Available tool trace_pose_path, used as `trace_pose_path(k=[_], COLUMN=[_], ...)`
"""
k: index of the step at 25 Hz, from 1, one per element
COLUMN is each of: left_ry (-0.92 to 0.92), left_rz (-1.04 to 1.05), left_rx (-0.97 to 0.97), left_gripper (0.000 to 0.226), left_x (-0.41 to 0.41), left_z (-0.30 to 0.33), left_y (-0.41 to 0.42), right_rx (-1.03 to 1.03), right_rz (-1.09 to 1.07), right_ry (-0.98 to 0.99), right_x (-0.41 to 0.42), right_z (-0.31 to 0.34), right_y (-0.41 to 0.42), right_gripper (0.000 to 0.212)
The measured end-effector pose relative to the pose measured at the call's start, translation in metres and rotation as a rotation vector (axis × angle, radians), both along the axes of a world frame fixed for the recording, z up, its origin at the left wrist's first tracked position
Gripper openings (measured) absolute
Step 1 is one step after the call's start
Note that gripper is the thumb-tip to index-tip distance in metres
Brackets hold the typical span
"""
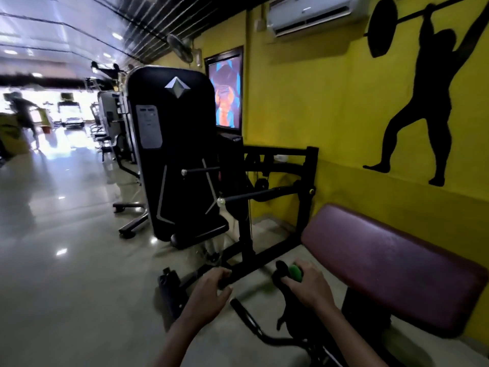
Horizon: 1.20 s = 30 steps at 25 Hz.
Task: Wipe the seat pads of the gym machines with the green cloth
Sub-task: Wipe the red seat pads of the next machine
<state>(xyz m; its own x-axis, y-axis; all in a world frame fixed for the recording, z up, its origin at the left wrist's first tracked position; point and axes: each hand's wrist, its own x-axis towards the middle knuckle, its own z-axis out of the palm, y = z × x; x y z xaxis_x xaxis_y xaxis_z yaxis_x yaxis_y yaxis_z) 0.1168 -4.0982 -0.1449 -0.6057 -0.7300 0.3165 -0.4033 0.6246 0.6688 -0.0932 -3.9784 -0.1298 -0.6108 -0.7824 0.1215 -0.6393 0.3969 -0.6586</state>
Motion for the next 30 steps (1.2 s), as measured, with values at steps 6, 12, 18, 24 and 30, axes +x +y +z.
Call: trace_pose_path(k=[6,12,18,24,30], left_ry=[-0.063,-0.116,-0.128,-0.145,-0.163], left_rz=[-0.245,-0.432,-0.558,-0.877,-1.091], left_rx=[0.001,-0.027,-0.047,-0.057,-0.128], left_gripper=[0.031,0.031,0.028,0.032,0.035], left_x=[-0.102,-0.194,-0.285,-0.401,-0.473], left_z=[-0.009,-0.021,-0.022,-0.034,-0.043], left_y=[-0.127,-0.239,-0.332,-0.367,-0.400], right_rx=[0.024,-0.023,0.027,-0.018,-0.002], right_rz=[-0.248,-0.370,-0.551,-0.907,-1.062], right_ry=[-0.034,-0.013,-0.050,-0.072,-0.073], right_x=[-0.061,-0.130,-0.177,-0.227,-0.233], right_z=[-0.018,-0.032,-0.046,-0.050,-0.055], right_y=[-0.087,-0.186,-0.236,-0.250,-0.291], right_gripper=[0.028,0.023,0.030,0.035,0.036])
